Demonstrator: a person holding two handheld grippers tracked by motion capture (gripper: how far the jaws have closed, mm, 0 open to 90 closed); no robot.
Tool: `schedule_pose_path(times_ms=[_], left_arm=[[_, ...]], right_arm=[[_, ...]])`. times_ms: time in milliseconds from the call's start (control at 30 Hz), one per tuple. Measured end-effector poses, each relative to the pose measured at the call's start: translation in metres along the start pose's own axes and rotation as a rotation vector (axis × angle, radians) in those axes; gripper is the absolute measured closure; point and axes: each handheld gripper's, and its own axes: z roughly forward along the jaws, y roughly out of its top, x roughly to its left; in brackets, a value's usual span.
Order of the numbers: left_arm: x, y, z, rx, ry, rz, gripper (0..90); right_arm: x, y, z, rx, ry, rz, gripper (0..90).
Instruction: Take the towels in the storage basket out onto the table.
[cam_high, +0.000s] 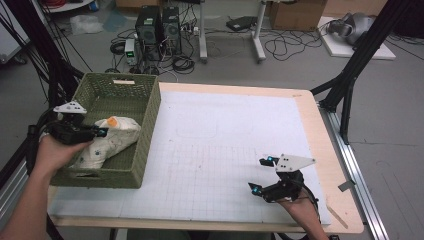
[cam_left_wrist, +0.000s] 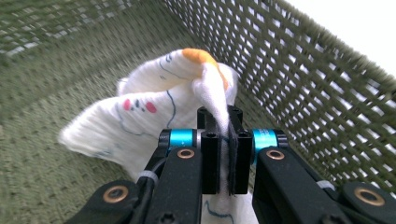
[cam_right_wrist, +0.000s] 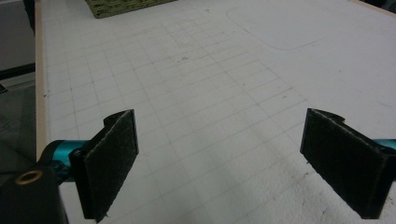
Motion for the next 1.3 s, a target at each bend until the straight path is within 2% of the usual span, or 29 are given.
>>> schedule_pose_path(times_ms=[167,267,500,767,1300], left_arm=[[-0.001,0.002,-0.014,-0.079,-0.007,-0.014,86.2],[-0.002,0.002,-0.02,-0.121,-0.024,-0.017,86.4],[-0.002,0.003,-0.033,-0.196,-0.038,-0.04,86.4],[-0.006,0.011,-0.052,-0.293,-0.057,-0.04,86.5],[-0.014,0.026,-0.075,-0.362,-0.055,-0.015,86.6]], right_arm=[[0.0,0.0,0.0,0.001,-0.002,0.004,10.6],[-0.001,0.0,0.0,0.0,-0.005,0.007,10.6],[-0.001,0.0,-0.001,-0.001,-0.007,0.01,10.6],[-0.003,-0.001,-0.002,-0.013,-0.015,0.017,10.6],[-0.005,-0.001,-0.002,-0.016,-0.022,0.017,10.6]])
